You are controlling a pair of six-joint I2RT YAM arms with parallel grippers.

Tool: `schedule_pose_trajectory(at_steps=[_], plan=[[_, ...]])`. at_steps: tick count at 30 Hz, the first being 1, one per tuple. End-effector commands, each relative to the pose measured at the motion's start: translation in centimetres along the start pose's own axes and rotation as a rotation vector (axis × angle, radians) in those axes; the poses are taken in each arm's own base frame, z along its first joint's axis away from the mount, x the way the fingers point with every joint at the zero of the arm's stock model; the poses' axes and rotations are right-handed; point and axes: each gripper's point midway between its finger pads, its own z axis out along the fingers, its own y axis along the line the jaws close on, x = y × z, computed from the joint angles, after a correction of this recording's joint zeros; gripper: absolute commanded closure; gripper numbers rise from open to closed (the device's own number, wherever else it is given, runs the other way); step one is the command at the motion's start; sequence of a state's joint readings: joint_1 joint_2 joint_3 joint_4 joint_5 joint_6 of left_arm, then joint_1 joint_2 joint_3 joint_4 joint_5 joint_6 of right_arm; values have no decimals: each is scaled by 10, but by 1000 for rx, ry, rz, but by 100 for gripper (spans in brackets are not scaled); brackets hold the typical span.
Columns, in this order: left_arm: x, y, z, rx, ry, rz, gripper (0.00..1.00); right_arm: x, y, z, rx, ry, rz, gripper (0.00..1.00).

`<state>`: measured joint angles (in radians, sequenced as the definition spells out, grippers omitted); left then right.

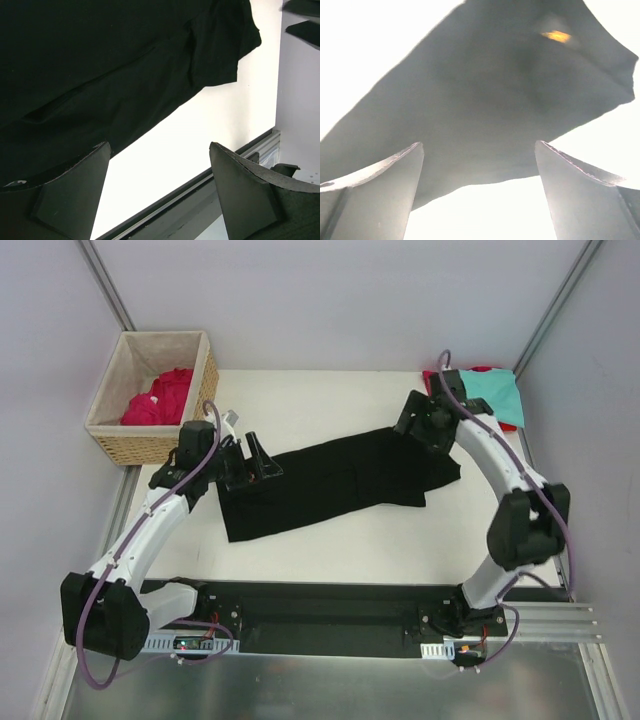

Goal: Fold and stack the t-shirts

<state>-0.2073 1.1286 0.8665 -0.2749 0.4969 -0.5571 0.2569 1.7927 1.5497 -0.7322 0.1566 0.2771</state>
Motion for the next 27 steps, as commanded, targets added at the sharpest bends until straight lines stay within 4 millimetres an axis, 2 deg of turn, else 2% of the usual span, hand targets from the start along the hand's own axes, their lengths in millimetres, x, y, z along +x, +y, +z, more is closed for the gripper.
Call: schedule_pose_trajectory(at_steps=[1, 4, 6, 7, 9, 10, 13, 16, 23, 27], plan=[[1, -3, -7, 25, -15, 13, 20, -23, 81, -37, -561, -108, 52, 3], [2, -6, -9, 37, -16, 15, 20, -15, 105, -21, -694, -36, 95, 3], [3, -7, -11, 41, -22, 14, 20, -19, 119, -18, -777, -20, 122, 3], [3, -8, -12, 44, -23, 14, 20, -16, 123, -3, -785, 14, 158, 3], [4, -7, -14, 41, -33, 18, 20, -24, 133, 2, -840, 9, 187, 3], [4, -8, -15, 43, -35, 21, 20, -23, 136, 13, -846, 39, 224, 3], [5, -8, -17, 45, -40, 25, 20, -29, 140, 22, -860, 38, 248, 3], [7, -7, -15, 44, -29, 16, 19, -33, 137, 27, -840, 24, 263, 3], [2, -5, -9, 31, -21, 16, 19, -49, 126, 17, -807, -43, 238, 3], [-2, -7, -11, 34, -31, 25, 19, -51, 104, 19, -721, -73, 242, 3]])
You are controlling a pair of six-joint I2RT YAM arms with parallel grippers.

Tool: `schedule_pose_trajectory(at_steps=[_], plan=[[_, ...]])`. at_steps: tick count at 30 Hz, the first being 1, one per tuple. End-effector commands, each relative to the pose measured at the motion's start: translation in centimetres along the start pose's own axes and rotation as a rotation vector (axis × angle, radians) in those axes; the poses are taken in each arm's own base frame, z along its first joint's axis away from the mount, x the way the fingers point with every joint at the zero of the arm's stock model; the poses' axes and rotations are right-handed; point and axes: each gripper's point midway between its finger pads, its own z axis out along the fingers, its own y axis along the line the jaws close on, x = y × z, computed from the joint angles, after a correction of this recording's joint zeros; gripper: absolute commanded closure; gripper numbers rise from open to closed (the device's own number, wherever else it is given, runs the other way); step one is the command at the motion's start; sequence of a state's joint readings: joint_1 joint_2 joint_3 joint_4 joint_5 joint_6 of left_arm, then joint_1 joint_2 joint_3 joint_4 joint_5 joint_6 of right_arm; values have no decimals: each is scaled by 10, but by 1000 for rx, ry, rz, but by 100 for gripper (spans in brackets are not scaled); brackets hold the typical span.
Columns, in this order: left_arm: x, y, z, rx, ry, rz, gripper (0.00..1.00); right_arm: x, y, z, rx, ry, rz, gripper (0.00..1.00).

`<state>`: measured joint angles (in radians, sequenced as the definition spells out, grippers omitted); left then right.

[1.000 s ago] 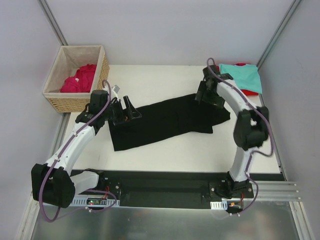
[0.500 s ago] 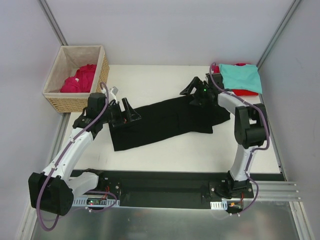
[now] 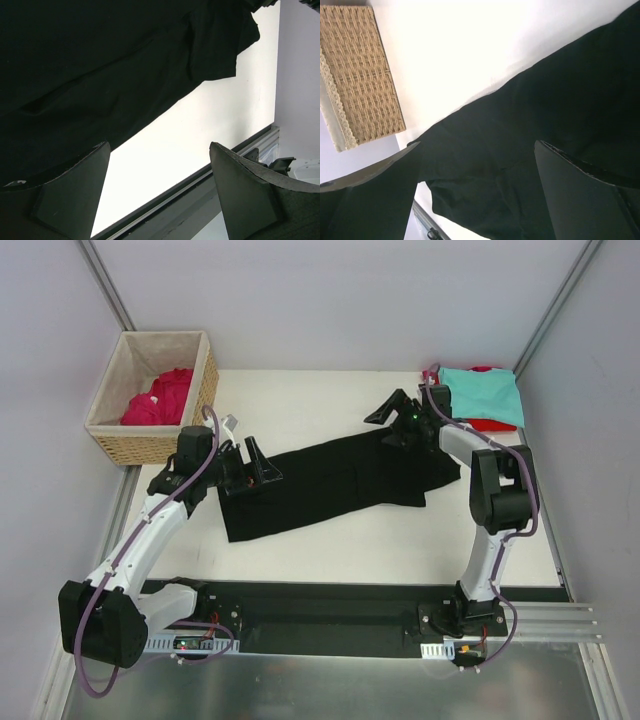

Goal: Fold and stack the t-shirts

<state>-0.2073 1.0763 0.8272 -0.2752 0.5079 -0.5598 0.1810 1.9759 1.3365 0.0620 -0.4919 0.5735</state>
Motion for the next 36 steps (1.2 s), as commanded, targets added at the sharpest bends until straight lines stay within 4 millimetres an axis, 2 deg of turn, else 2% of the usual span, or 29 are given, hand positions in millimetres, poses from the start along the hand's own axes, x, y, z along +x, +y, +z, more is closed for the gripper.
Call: schedule_pose_trajectory(at_steps=[1, 5, 14, 19, 20, 22, 23, 24, 28, 32, 33, 34, 35, 36], plan=[[-12, -8, -5, 20, -30, 25, 19, -33, 24, -36, -2, -129, -82, 3], [-13, -7, -4, 14, -35, 28, 19, -43, 6, -39, 52, -159, -83, 3], [-14, -4, -3, 4, -36, 33, 19, -47, -22, -11, 98, -124, -38, 3], [-17, -2, -1, -10, -40, 28, 19, -53, -29, 3, 104, -118, -31, 3], [-17, -2, -1, -10, -41, 29, 19, -58, -23, 6, 92, -122, -37, 3], [-18, -2, 1, -13, -36, 26, 19, -61, -28, 16, 97, -117, -23, 3], [-19, -2, 1, -12, -37, 27, 19, -69, -18, 19, 74, -128, -31, 3], [-20, -2, 1, -13, -37, 27, 19, -68, -26, 29, 83, -114, -13, 3], [-22, -1, 4, -16, -32, 29, 19, -76, -21, 55, 52, -100, 15, 4], [-27, 0, 5, -22, -39, 38, 19, -75, -17, 82, 42, -55, 57, 3], [-28, 1, 6, -24, -35, 35, 19, -80, -4, 87, 14, -59, 53, 3], [-29, 1, 6, -23, -35, 34, 19, -75, -6, 97, 2, -34, 71, 4], [-29, 2, 7, -26, -33, 32, 19, -74, 0, 102, -17, -26, 62, 3], [-28, 3, 9, -29, -25, 26, 19, -74, 19, 106, -56, -23, 34, 3]])
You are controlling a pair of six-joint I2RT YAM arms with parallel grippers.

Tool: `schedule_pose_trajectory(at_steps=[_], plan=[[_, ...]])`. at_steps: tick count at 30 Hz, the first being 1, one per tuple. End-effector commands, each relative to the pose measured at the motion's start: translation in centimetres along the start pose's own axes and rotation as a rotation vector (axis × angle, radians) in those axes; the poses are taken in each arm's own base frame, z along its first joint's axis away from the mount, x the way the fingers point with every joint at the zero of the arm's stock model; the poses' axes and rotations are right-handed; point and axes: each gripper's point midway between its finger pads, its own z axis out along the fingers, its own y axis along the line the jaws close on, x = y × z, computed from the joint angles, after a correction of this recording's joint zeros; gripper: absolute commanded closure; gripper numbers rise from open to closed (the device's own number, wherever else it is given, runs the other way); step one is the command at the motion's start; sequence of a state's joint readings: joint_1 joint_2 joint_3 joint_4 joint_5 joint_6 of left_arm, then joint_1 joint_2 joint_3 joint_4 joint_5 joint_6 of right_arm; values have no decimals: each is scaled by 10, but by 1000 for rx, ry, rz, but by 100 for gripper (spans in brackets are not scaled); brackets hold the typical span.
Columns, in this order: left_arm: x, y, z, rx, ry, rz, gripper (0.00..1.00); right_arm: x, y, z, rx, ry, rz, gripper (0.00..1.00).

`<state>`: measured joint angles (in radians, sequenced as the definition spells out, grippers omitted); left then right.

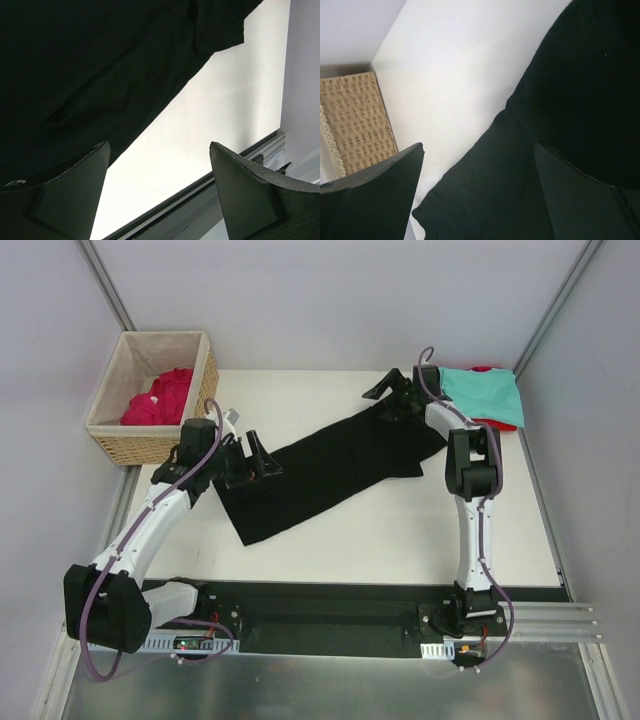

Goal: Fold and stack the t-shirts

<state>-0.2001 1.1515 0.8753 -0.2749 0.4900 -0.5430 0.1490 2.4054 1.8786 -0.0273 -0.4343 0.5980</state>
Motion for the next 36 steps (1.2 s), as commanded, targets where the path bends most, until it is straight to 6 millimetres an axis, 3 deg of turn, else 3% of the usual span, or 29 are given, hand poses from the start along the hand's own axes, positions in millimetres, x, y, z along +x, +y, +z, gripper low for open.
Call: schedule_pose_trajectory(at_steps=[1, 3, 4, 6, 9, 10, 11, 13, 14, 15, 16, 17, 18, 20, 21, 23, 24, 25, 27, 29, 36], plan=[[-16, -2, 0, 2, -28, 25, 19, 23, 41, 26, -118, 91, -9, 3], [-13, 0, 4, 4, -7, 16, 19, 37, 67, 32, -192, 126, -62, 3], [-12, -1, 4, 9, -3, 14, 19, 36, 99, 28, -274, 136, -113, 3], [-10, -4, 4, 27, 12, 8, 19, 56, 119, 33, -331, 187, -178, 3], [-11, -13, -3, 59, 4, 23, 19, 55, 140, 12, -358, 165, -227, 3], [-10, -16, -5, 72, 2, 37, 19, 63, 125, 12, -315, 174, -226, 3], [-11, -21, -10, 90, -7, 59, 19, 53, 153, -20, -354, 122, -308, 3], [-9, -29, -16, 134, -3, 118, 19, 48, 159, -48, -323, 69, -367, 3], [-10, -34, -22, 150, -17, 143, 19, 56, 145, -57, -284, 77, -375, 3], [-9, -35, -25, 155, -19, 157, 18, 47, 169, -98, -298, 11, -431, 3], [-3, -33, -29, 147, 2, 153, 18, 47, 172, -115, -288, -8, -438, 4], [0, -31, -31, 141, 10, 143, 18, 56, 156, -123, -254, 6, -428, 3], [6, -28, -33, 130, 28, 123, 18, 51, 177, -163, -265, -60, -462, 3], [27, -17, -35, 109, 71, 70, 19, 61, 176, -189, -241, -80, -474, 3], [34, -15, -36, 108, 84, 50, 19, 70, 175, -212, -228, -95, -481, 4], [59, -1, -38, 75, 128, -6, 19, 80, 168, -231, -194, -108, -488, 3], [68, 4, -39, 63, 145, -24, 19, 89, 152, -233, -157, -94, -482, 3], [83, 13, -39, 42, 180, -57, 19, 91, 156, -251, -166, -122, -488, 3], [104, 21, -43, 19, 230, -103, 20, 102, 142, -257, -146, -109, -480, 3], [125, 30, -45, -18, 284, -151, 21, 107, 141, -268, -150, -117, -476, 3], [143, 40, -47, -97, 362, -254, 21, 123, 138, -275, -162, -92, -490, 3]])
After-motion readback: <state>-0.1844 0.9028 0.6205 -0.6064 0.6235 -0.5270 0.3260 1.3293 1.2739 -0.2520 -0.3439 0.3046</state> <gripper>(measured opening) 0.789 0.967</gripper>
